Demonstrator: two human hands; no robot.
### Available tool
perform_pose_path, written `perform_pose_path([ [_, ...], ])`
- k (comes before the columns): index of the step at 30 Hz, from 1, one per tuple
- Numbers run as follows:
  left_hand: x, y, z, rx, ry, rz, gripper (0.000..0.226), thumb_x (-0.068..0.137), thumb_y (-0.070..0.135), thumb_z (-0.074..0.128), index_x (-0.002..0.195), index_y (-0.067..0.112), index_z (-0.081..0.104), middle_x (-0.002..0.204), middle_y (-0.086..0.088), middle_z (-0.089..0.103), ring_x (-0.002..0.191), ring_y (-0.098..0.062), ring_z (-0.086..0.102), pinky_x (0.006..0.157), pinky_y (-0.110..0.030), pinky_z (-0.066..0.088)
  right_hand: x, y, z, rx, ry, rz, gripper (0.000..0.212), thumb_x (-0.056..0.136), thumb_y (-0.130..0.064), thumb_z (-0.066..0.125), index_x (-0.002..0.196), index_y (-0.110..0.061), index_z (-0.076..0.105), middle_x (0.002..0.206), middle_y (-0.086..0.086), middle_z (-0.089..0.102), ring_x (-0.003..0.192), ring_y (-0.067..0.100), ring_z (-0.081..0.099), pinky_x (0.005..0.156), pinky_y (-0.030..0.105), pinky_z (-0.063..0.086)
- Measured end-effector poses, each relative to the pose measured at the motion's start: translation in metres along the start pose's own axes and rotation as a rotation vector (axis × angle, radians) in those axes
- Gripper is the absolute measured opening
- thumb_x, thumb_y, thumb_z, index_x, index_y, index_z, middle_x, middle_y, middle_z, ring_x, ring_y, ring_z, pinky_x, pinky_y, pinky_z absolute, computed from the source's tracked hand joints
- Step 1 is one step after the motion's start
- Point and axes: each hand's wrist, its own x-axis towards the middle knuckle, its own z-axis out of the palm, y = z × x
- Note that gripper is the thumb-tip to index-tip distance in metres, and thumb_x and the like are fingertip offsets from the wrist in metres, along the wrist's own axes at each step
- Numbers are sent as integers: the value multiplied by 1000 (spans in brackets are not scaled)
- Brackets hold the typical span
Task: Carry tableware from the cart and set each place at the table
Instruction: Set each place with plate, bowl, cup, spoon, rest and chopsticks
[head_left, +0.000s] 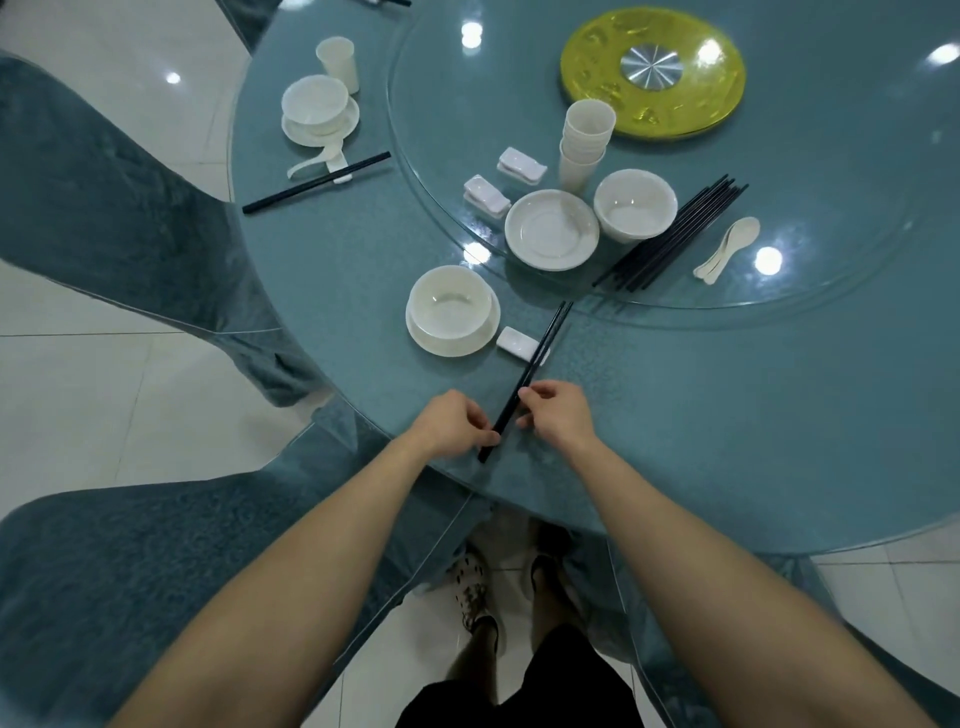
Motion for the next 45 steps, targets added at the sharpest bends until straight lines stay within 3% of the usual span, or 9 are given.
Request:
perform_pose_path([
  [5, -6, 7, 1, 52, 84, -14, 23, 78, 40, 93, 81, 26, 74, 75, 11, 72, 70, -4, 66, 58, -18, 43, -3, 0, -1, -68, 30, -42, 22, 104, -21, 66, 118, -5, 71, 100, 9, 77, 50, 6, 69, 47, 14, 45],
  [14, -8, 6, -2, 154, 122, -1, 23, 77, 42, 90, 78, 29, 71, 80, 9, 73, 78, -11, 70, 78, -36, 62, -8, -4, -1, -65, 27, -80, 20, 103, -16, 66, 121, -8, 69, 95, 4, 75, 49, 4, 68, 45, 14, 45],
  [25, -11, 9, -1, 199, 120, 26, 22, 78, 41, 91, 82, 30, 72, 85, 10, 74, 83, -12, 70, 81, -36, 63, -6, 5, -3, -79, 52, -55, 23, 103, -20, 65, 123, -10, 68, 104, 3, 73, 54, 7, 72, 48, 14, 46],
  [34, -12, 13, -8, 210, 113, 51, 23, 78, 46, 89, 82, 30, 73, 83, 12, 73, 83, -10, 69, 75, -32, 59, -9, 0, -16, -60, 96, -57, 14, 103, -20, 66, 114, -11, 69, 106, 5, 73, 51, 8, 71, 50, 14, 46],
  [45, 11, 86, -49, 269, 172, 161, 19, 83, 43, 85, 84, 28, 74, 85, 12, 72, 85, -12, 68, 78, -34, 59, 8, -35, -85, 19, 200, -87, 15, 102, -14, 66, 114, -6, 66, 108, 12, 69, 47, 8, 66, 49, 18, 50],
])
